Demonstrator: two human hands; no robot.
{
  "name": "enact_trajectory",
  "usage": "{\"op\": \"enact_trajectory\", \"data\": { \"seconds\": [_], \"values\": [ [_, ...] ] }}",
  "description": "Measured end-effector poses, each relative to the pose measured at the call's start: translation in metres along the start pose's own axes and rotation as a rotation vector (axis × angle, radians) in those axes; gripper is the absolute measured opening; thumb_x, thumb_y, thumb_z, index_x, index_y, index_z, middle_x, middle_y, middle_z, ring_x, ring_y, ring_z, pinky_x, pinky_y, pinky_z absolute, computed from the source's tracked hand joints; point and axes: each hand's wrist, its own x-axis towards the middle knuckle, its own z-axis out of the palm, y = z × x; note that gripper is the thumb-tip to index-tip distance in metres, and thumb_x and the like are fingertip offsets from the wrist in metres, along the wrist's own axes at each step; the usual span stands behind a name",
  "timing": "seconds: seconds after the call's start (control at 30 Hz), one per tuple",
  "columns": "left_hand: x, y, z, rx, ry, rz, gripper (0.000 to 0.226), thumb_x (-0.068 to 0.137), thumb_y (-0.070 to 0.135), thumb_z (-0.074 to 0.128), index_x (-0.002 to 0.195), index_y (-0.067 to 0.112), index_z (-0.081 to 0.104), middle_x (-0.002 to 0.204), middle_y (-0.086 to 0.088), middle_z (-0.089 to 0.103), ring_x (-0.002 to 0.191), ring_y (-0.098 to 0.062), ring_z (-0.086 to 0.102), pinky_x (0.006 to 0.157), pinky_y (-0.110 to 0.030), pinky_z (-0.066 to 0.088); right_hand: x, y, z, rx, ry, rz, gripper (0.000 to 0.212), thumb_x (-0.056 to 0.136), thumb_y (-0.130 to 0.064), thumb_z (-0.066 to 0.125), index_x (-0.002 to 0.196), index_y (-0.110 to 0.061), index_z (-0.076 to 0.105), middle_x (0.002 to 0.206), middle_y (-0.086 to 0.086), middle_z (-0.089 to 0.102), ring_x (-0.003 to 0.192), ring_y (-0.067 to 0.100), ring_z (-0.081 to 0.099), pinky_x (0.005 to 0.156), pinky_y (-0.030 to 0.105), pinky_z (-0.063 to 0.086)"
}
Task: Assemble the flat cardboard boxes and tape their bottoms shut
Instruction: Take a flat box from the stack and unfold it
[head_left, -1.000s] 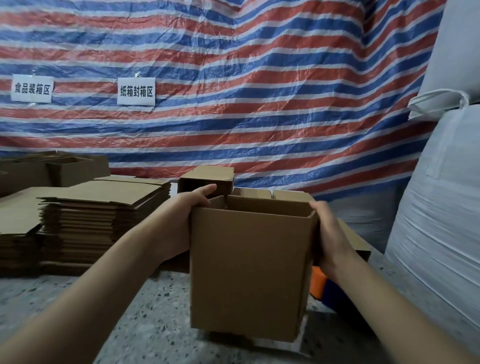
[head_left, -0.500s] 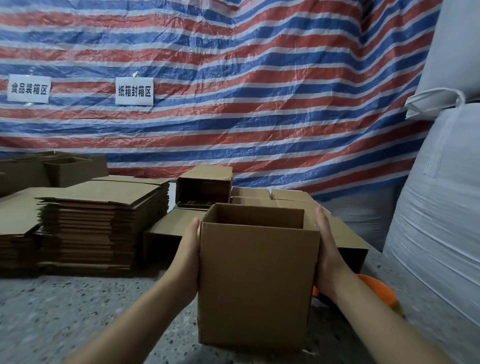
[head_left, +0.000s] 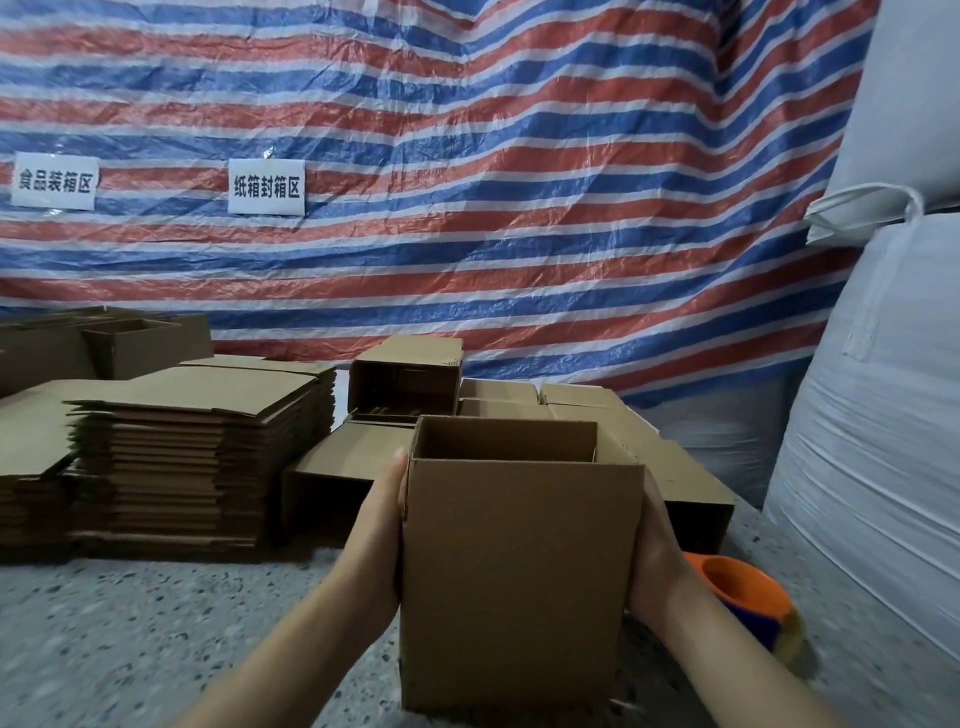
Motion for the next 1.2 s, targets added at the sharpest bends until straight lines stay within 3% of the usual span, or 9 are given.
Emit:
{"op": "enact_trajectory", "data": {
  "seconds": [0.1,0.2,0.27,0.37,0.5,0.77,0.87,0.97,1.2],
  "values": [
    [-0.004,-0.002,0.0,-0.016,-0.021,0.016,0.03,0.076,0.045,0.065,0.084,0.019,0.077,0.072,-0.006,0.073,0.059,-0.017,0.07,0.047,-0.026,0.052,-0.007,0.0,0.005,-0.036,-0.002,-0.006,0.069,0.103,-0.062,0.026,0.091,-0.024,0.082,0.096,0.011,0.078,0.086,0.022,0.076,0.066,0.029,0.06],
    [-0.001,0.0,-0.002,-0.064,0.013,0.011,0.052,0.071,0.037,0.073,0.12,0.033,0.055,0.079,-0.008,0.076,0.063,-0.021,0.072,0.048,-0.03,0.053,-0.01,-0.001,0.007,-0.023,0.021,-0.004,0.069,0.101,-0.066,0.028,0.098,-0.023,0.081,0.103,0.014,0.077,0.091,0.026,0.076,0.068,0.031,0.06],
    [0.0,0.002,-0.002,-0.079,0.054,0.033,0.039,0.086,0.023,0.069,0.116,0.039,0.051,0.081,-0.007,0.076,0.061,-0.021,0.071,0.045,-0.031,0.053,-0.012,-0.002,0.008,-0.026,0.012,-0.001,0.07,0.101,-0.066,0.026,0.097,-0.023,0.081,0.101,0.013,0.077,0.09,0.026,0.076,0.068,0.031,0.06],
    [-0.002,0.002,-0.004,-0.01,0.002,0.073,0.012,0.091,0.018,0.063,0.101,0.023,0.067,0.082,-0.012,0.072,0.062,-0.022,0.067,0.05,-0.031,0.053,-0.015,-0.002,0.007,-0.036,0.005,0.004,0.074,0.103,-0.066,0.021,0.095,-0.026,0.082,0.099,0.012,0.078,0.089,0.026,0.076,0.065,0.029,0.06],
    [-0.004,0.001,-0.008,0.028,-0.05,0.091,0.013,0.092,0.02,0.062,0.092,0.014,0.073,0.079,-0.013,0.069,0.064,-0.022,0.065,0.054,-0.032,0.053,-0.016,-0.001,0.009,-0.064,0.035,-0.003,0.057,0.101,-0.055,0.037,0.082,-0.028,0.082,0.089,0.007,0.079,0.084,0.025,0.077,0.057,0.028,0.059],
    [-0.004,-0.001,-0.01,0.108,-0.032,0.179,0.035,0.082,0.045,0.059,0.091,0.016,0.076,0.074,-0.009,0.07,0.061,-0.019,0.064,0.053,-0.03,0.05,-0.018,-0.012,0.011,-0.093,-0.171,0.036,0.04,0.065,-0.058,0.061,0.063,-0.02,0.073,0.066,0.005,0.067,0.059,0.016,0.066,0.056,0.028,0.057],
    [-0.001,-0.001,-0.011,0.231,0.0,0.184,0.055,0.076,0.07,0.041,0.082,0.031,0.078,0.084,-0.005,0.075,0.076,-0.022,0.071,0.071,-0.034,0.052,-0.017,-0.011,0.01,-0.061,-0.171,0.055,0.038,0.061,-0.058,0.062,0.059,-0.021,0.073,0.063,0.003,0.066,0.055,0.014,0.065,0.053,0.027,0.056],
    [0.0,0.002,-0.017,0.271,-0.107,0.227,0.073,0.068,0.086,0.03,0.089,0.036,0.077,0.097,-0.008,0.075,0.097,-0.03,0.069,0.089,-0.044,0.05,-0.017,-0.009,0.008,-0.081,-0.179,0.047,0.04,0.059,-0.061,0.063,0.059,-0.022,0.073,0.063,0.002,0.067,0.056,0.013,0.066,0.053,0.027,0.056],
    [-0.001,0.006,-0.032,0.416,-0.291,0.309,0.085,0.052,0.095,0.054,0.11,0.035,0.068,0.111,0.01,0.072,0.105,-0.013,0.068,0.087,-0.031,0.052,-0.015,-0.009,0.008,-0.082,-0.173,0.051,0.048,0.07,-0.061,0.052,0.065,-0.02,0.076,0.068,0.005,0.069,0.061,0.016,0.068,0.057,0.028,0.057]
  ]
}}
